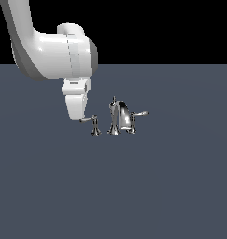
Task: Turn on the faucet by rotating a designated handle.
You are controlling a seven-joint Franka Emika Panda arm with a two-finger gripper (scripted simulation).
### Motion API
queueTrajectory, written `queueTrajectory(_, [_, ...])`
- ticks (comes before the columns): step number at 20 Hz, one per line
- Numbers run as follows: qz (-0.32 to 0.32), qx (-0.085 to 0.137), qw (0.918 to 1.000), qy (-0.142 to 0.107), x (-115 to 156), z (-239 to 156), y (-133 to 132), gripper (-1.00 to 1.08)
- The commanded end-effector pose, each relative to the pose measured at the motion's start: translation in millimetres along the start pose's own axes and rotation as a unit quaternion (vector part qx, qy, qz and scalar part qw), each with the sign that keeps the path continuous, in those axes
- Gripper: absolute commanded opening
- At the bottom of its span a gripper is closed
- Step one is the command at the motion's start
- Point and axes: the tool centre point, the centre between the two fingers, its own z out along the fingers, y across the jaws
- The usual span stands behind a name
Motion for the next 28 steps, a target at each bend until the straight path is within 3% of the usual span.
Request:
queueTrajectory(1, [-0.001, -0.006, 1.0000, 0.001, 2, 0, 13, -1.00])
queueTrajectory(11, [-0.008, -0.007, 0.9999, -0.001, 1, 0, 35, -1.00])
queueTrajectory(22, [-0.004, -0.009, 1.0000, 0.001, 52, -1, 56, -1.00])
queueTrajectory(23, [-0.004, -0.009, 1.0000, 0.001, 52, -1, 56, -1.00])
queueTrajectory(24, [-0.021, -0.008, 0.9997, -0.004, 27, 0, 55, -1.00])
queueTrajectory(28, [-0.015, -0.008, 0.9999, -0.002, 54, 0, 47, -1.00])
